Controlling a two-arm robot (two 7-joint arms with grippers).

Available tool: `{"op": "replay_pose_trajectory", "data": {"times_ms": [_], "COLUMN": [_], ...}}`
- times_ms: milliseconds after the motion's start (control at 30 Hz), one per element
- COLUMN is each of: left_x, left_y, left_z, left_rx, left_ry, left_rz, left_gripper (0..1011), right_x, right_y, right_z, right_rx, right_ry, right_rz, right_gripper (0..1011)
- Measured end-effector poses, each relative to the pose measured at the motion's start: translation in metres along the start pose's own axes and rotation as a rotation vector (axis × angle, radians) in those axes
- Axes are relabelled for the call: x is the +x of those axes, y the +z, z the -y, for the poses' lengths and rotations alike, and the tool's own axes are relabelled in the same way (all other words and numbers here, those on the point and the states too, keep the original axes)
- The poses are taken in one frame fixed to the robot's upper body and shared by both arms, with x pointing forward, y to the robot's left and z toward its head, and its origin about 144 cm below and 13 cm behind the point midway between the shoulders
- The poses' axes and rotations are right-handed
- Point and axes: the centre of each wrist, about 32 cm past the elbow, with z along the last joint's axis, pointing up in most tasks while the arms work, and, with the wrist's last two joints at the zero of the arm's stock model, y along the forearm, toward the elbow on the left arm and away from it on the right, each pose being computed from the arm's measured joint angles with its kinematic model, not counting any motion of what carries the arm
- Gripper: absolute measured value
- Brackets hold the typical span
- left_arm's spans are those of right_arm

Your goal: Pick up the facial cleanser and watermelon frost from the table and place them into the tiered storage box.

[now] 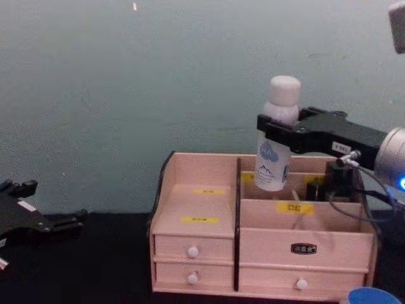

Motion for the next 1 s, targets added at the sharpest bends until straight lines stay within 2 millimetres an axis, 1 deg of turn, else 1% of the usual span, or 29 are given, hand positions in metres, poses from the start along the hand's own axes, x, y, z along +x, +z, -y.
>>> {"op": "replay_pose_trajectory", "data": {"times_ms": [433, 1000], "left_x": [0.000, 0.000], "left_y": [0.000, 0.000], "left_z": [0.000, 0.000], "left_rx": [0.000, 0.000], "left_ry": [0.000, 0.000], "left_rz": [0.000, 0.000], "left_gripper": [1001, 1001], "right_x": [0.002, 0.003], "right_y": [-0.016, -0.027], "right_z": [-0.010, -0.013], "right_rx": [-0.052, -0.113], "right_ry": [-0.034, -0.054], "right_rz": [-0.013, -0.038], "right_gripper": [594, 594]}}
